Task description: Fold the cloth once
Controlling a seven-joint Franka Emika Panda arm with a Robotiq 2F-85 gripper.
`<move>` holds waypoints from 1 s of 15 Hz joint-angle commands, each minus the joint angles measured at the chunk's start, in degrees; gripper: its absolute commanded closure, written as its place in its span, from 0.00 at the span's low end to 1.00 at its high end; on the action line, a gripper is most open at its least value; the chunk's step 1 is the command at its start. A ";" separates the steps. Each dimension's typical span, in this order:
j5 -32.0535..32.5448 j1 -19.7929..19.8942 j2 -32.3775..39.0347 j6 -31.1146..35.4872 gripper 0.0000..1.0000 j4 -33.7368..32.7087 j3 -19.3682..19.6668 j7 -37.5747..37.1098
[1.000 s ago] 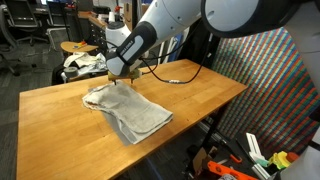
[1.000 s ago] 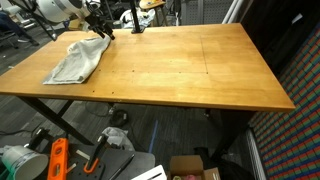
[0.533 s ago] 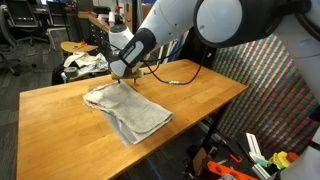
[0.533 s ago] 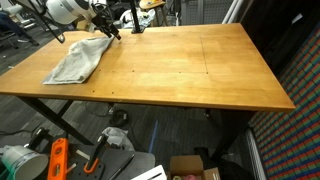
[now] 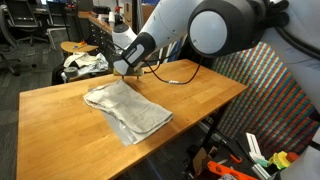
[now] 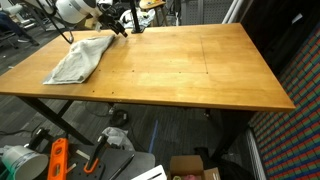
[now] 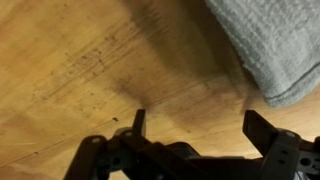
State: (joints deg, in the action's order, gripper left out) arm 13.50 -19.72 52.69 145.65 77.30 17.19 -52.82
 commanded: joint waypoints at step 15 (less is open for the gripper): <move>-0.93 9.51 -36.73 -2.20 0.00 41.14 -16.34 42.85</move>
State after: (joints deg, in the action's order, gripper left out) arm 12.08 -11.26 24.11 141.02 107.27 3.68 -16.32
